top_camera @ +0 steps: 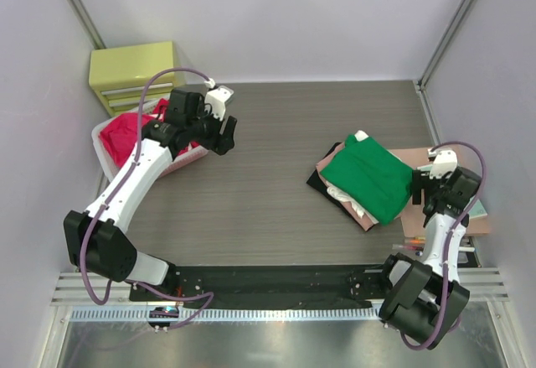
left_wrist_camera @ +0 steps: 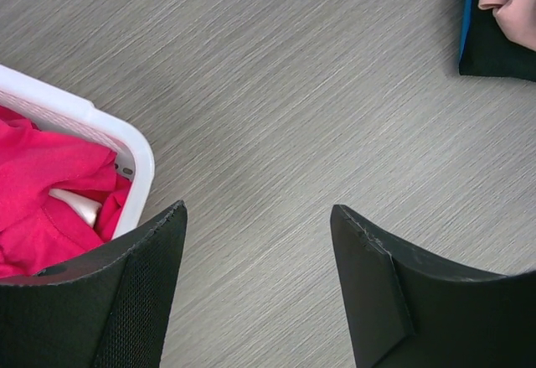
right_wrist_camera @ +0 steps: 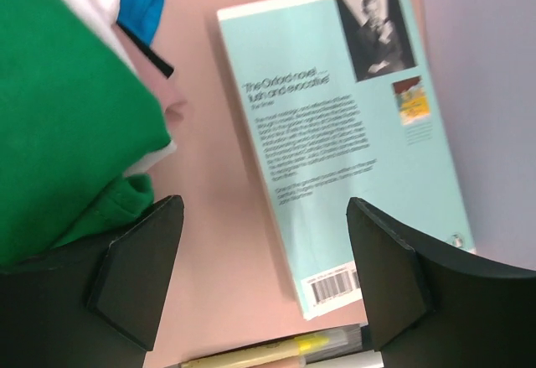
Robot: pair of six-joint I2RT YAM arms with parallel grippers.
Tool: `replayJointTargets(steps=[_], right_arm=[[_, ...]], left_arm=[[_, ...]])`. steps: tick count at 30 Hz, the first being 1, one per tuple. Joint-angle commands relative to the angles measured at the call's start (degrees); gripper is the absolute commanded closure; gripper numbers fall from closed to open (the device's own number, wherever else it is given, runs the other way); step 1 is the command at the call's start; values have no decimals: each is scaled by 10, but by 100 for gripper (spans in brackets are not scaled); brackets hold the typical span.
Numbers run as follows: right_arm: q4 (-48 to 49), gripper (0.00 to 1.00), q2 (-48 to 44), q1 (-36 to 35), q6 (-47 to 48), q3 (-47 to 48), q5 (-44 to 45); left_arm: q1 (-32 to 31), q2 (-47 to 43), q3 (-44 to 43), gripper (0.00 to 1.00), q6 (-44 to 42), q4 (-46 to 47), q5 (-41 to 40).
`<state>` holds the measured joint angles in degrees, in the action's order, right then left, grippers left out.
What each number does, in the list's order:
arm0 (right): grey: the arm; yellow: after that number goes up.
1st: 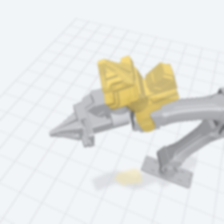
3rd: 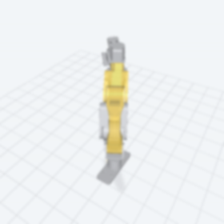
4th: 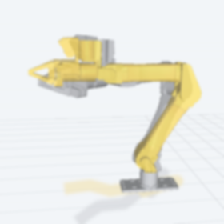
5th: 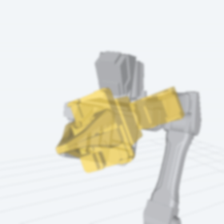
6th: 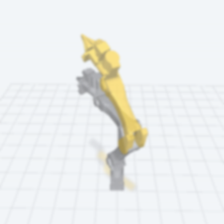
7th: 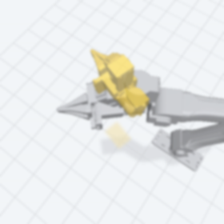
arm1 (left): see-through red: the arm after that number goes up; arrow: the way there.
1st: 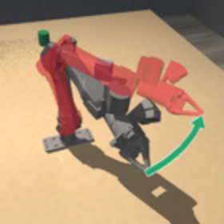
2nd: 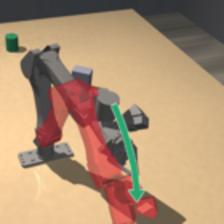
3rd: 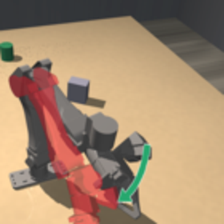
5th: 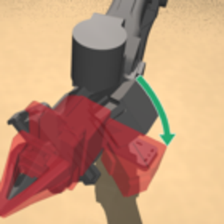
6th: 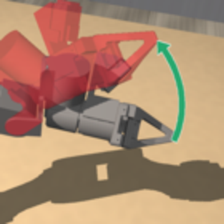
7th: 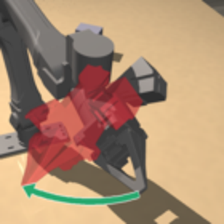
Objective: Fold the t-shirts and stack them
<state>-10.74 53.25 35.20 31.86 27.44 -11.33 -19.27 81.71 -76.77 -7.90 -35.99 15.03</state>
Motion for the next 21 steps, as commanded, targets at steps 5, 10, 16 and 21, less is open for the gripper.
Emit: replayJointTargets(steps=[5,10,16,21], right_arm=[[131,15,9,-8,-22,23,56],[170,16,-30,-27,-22,-13,77],[88,15,-118,-36,-11,8,79],[-71,15,-160,-36,-60,84,-3]], left_arm=[[1,-4,-2,30,4,1,21],[1,-7,0,29,3,2,21],[1,1,0,29,9,4,28],[0,-7,6,29,7,8,26]])
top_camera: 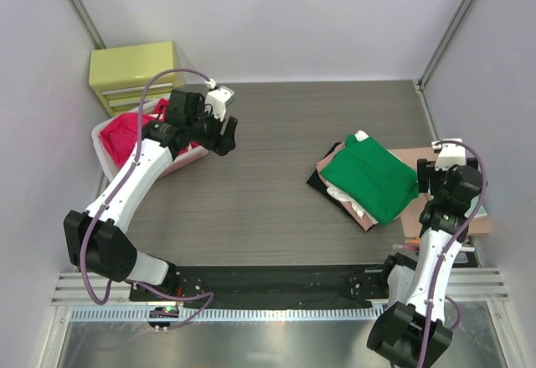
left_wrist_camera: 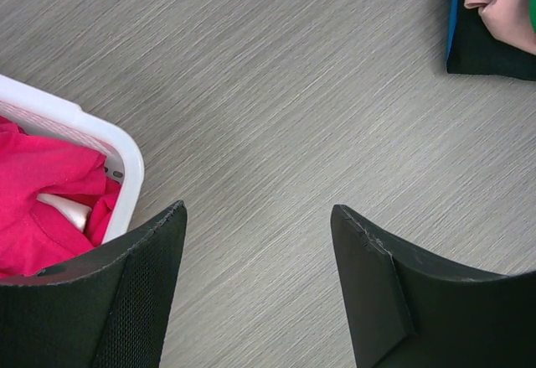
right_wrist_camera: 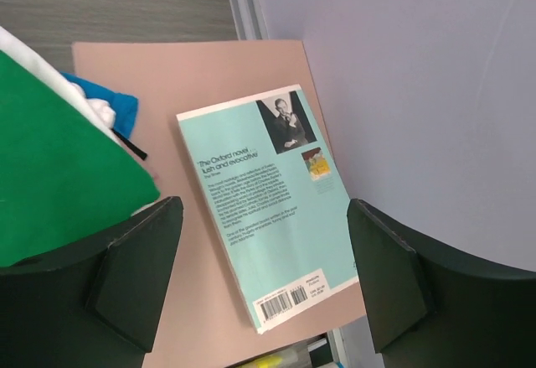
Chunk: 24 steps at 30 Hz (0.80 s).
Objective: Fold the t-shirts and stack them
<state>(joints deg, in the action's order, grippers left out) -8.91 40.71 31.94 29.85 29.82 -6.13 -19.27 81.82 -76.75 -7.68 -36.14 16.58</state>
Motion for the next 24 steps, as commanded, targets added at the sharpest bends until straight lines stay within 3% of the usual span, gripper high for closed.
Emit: replayJointTargets(steps=[1,5,6,7,8,9,11,12,15,19,24], right_arm=[[-95,15,-44,-3,-51,64,-69],[-211,26,-15,-4,-79,123,-212],[-228,71,2,-5,-84,137,-256],[-236,88,20,-6,-101,147,-267],[-246,92,58,-10,-102,166,-279],[-247,87,74,-14,-107,175,-289],[-233,99,110,-41,-128,187,-295],[-226,99,124,-59,-136,190,-286],[-193,99,161,-158,-153,197,-186],[-196,99,204,-216,-167,216,-156],[-193,99,184,-279,-168,222,-83]], left_arm=[[1,-9,11,29,6,12,10],[1,-10,27,29,5,20,10],[1,-12,29,29,5,22,9],[1,-12,30,29,6,23,8],[1,-13,32,29,4,23,6],[1,-14,31,29,3,22,5],[1,-17,32,29,1,23,1],[1,-18,32,29,0,22,-1],[1,-18,32,29,-3,22,-7],[1,-18,29,29,-8,20,-16],[1,-12,27,29,-6,20,-16]])
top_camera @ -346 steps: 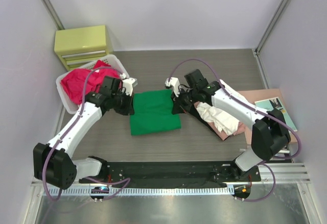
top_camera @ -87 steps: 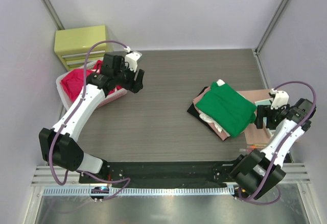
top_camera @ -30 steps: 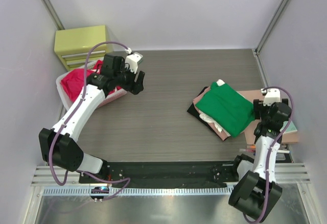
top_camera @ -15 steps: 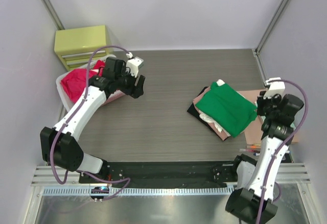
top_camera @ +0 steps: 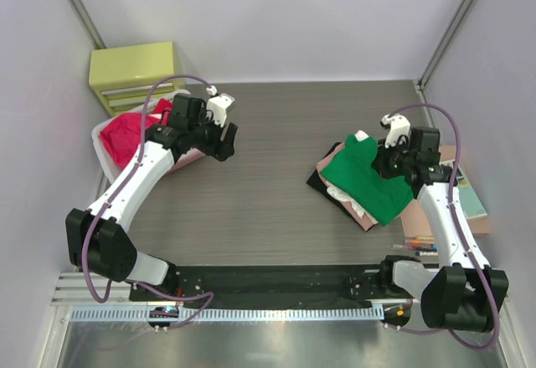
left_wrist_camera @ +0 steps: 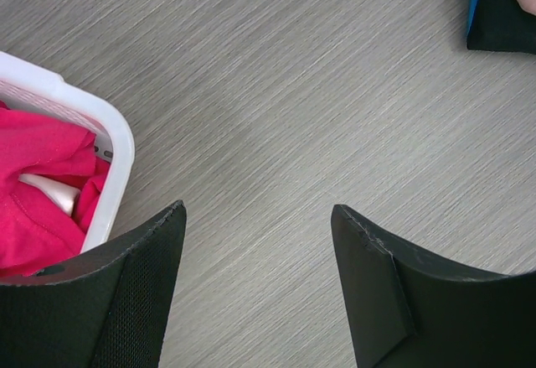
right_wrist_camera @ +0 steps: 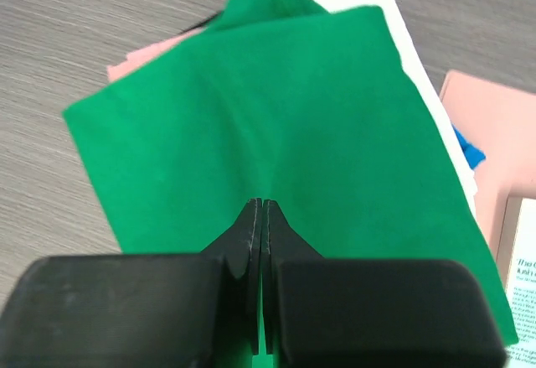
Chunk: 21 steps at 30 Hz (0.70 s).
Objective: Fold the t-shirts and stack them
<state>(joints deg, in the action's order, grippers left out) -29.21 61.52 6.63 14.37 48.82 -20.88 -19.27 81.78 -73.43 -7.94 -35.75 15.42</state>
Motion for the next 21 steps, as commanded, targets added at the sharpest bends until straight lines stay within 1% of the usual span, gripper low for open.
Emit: replayJointTargets(steps=[1,2,6,7,8,9,10,11,14,16,19,21], right_arm=[[8,99,-22,-26,-10,36,73],[9,99,-19,-26,-6,43,83],[-10,99,0,-27,-7,79,62],[-36,99,8,-29,-1,88,56],[-48,73,20,-30,-3,107,56],[-60,55,22,-29,0,112,45],[-71,48,19,-30,2,113,42],[-73,38,11,-30,-1,106,41],[-104,11,-28,-33,6,104,52],[-143,3,-32,-33,16,107,71],[-187,2,-28,-33,28,97,82],[-190,1,-37,-32,30,87,87]], left_arm=[[1,-12,-6,29,-4,16,-3],[1,-12,-5,29,-4,17,-1],[1,-8,-3,29,-5,19,0],[1,-8,-2,29,-5,19,1],[0,-9,0,28,-5,19,0],[1,-14,1,28,-5,22,0],[1,-15,3,28,-8,24,-3],[1,-18,6,28,-7,25,-5],[1,-28,16,26,-8,32,-16],[1,-34,28,25,-5,43,-27],[1,-35,28,20,-1,45,-38],[1,-37,30,20,-3,47,-40]])
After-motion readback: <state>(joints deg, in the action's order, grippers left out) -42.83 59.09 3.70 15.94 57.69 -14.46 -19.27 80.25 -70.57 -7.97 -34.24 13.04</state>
